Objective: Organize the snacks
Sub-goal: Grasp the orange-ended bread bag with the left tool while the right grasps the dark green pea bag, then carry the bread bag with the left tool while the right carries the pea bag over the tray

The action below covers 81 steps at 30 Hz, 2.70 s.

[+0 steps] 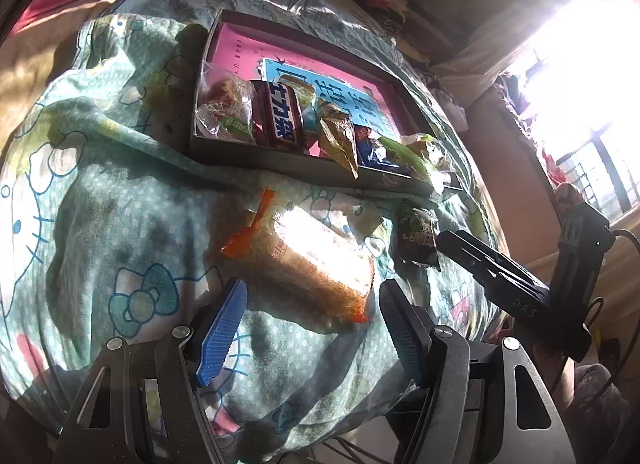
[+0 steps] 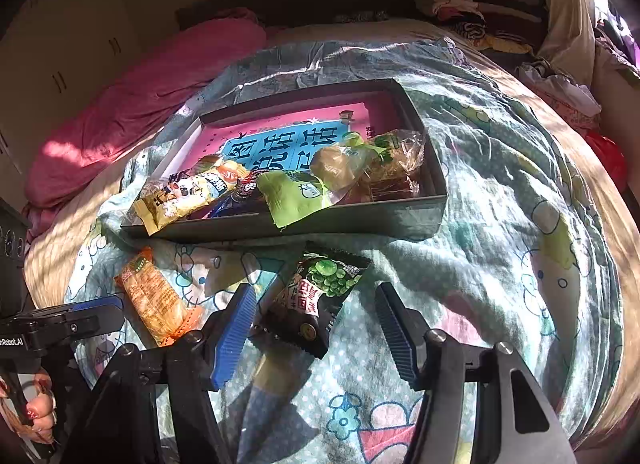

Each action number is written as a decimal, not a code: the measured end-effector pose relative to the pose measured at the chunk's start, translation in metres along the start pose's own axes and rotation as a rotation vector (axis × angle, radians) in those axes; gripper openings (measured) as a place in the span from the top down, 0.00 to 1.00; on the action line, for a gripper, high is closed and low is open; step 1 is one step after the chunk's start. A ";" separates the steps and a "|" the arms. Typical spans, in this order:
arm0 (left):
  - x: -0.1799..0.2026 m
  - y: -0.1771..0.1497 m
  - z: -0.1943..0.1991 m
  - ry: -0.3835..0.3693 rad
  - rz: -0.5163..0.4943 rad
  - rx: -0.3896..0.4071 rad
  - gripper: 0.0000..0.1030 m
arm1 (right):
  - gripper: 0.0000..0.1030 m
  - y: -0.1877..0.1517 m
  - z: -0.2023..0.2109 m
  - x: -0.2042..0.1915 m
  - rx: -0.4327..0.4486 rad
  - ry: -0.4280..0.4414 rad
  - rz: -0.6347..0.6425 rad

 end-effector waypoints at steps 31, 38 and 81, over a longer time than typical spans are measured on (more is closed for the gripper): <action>0.037 0.023 -0.059 0.105 -0.179 0.038 0.49 | 0.60 -0.004 -0.050 -0.011 -0.052 0.064 0.089; 0.038 0.022 -0.051 0.118 -0.241 0.038 0.58 | 0.63 -0.007 -0.037 -0.005 -0.045 0.058 0.091; 0.043 0.040 0.049 0.035 -0.305 0.350 0.76 | 0.66 -0.001 -0.039 0.016 -0.026 0.000 0.104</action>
Point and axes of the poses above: each gripper's, at about its wrist camera, not at the fingertips, and z roughly against the way its jaws point, x to its right, y to its top, the point moved 5 cm from there along -z, roughly the way its jaws point, and after that the axes turned 4 degrees about y, right-handed, at the moved point
